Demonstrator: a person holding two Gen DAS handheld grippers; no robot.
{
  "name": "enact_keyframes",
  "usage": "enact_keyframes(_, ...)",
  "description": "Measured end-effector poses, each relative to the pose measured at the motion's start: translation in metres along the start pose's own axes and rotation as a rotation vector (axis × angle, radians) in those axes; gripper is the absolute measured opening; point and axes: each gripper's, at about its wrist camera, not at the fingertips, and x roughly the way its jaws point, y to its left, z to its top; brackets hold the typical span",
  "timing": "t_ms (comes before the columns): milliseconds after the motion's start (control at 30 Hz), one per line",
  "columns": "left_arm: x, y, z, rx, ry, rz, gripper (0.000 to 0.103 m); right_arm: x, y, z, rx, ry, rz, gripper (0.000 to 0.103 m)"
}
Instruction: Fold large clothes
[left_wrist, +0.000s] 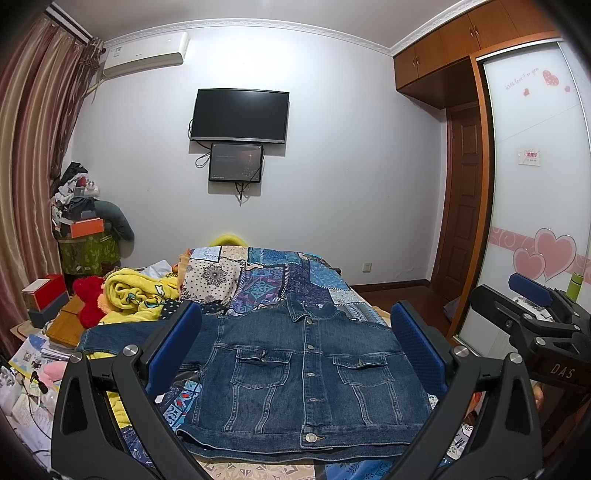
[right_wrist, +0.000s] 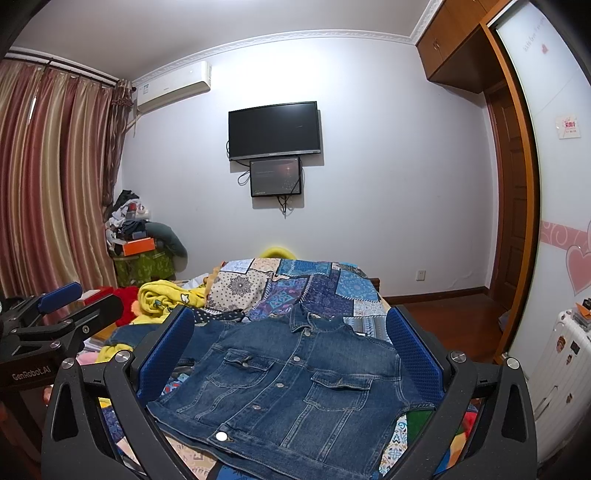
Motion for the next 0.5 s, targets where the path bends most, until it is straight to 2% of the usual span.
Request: enact_keyframes(500,-0.0005,0.001,-0.0026,-0.004,0.003,0.002,0.103,0.0033,0.0004,-0.0008,-0.002,0.001,-0.001,0.103)
